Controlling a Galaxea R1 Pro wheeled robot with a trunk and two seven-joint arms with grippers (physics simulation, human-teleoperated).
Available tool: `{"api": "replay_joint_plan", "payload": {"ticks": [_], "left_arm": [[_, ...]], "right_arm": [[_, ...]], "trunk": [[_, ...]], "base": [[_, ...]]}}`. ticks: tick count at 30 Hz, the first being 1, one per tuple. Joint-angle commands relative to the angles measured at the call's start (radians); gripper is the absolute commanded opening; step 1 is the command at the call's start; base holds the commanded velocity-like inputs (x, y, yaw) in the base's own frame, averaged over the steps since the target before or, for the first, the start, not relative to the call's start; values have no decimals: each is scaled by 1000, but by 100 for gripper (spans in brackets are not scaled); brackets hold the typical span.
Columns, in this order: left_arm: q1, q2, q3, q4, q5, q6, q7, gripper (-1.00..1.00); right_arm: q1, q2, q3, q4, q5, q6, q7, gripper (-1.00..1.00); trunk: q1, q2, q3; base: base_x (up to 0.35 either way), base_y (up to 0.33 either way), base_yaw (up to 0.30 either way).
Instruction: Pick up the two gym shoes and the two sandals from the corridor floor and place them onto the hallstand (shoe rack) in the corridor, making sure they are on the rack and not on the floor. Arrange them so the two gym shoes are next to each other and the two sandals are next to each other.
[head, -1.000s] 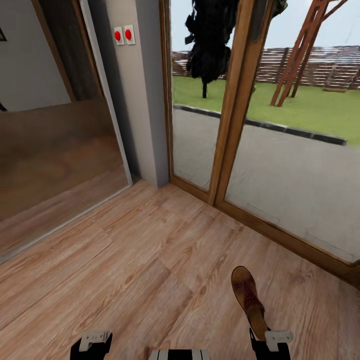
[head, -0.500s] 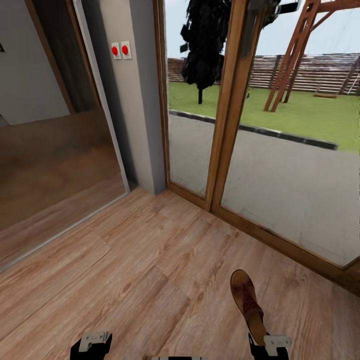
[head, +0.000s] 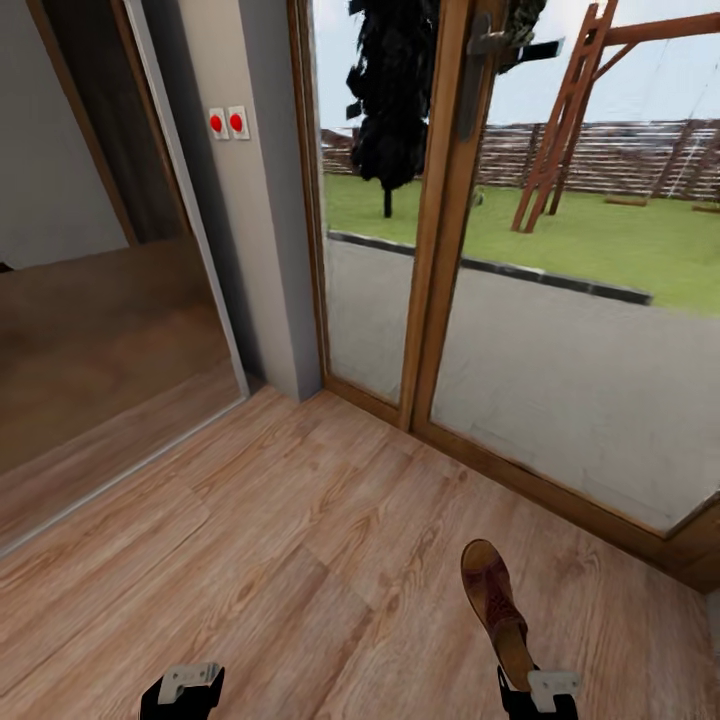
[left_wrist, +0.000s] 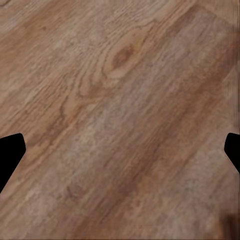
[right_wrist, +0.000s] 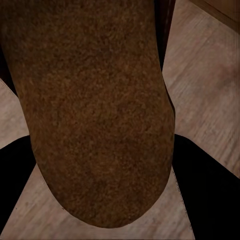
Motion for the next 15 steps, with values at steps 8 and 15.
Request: {"api": "replay_joint_plan", "payload": {"ticks": [8, 15], "left_arm": [[0, -1, 7, -1, 0, -2, -18, 100], [0, 0, 13, -8, 2, 1, -11, 100]], "right_arm": [[-1, -4, -7, -1, 11, -3, -6, -100], [-1, 6, -72, -3, -46, -2, -7, -100]], "trunk": [[0, 0, 9], [0, 0, 9]], "base": [[0, 0, -118], [0, 0, 109]]}}
